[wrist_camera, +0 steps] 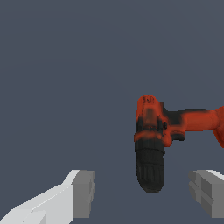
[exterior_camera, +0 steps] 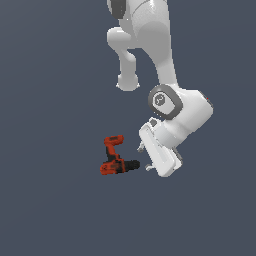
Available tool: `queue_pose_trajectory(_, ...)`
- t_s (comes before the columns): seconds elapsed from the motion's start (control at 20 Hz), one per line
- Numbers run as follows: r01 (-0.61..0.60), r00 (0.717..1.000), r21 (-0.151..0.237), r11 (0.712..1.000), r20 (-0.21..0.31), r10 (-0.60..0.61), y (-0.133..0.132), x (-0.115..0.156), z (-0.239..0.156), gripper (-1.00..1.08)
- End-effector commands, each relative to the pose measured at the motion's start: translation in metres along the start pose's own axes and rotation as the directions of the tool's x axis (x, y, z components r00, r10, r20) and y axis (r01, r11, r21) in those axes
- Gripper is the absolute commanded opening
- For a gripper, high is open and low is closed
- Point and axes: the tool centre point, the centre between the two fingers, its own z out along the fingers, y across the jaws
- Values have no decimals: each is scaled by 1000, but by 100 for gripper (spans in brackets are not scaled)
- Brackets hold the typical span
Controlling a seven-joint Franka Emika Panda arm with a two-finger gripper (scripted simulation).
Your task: Pick up the object and move it to a goal position.
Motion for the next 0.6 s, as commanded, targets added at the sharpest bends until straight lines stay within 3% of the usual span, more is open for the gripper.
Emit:
queue_pose_trajectory(0.0,-73,997,-38,997,6,74,10,-8,28,68)
queue_pose_trajectory(0.25,-101,995,-90,991,14,103,27,-18,64,68)
queue_pose_trajectory(0.55,-113,993,-113,987,17,116,35,-23,80,68)
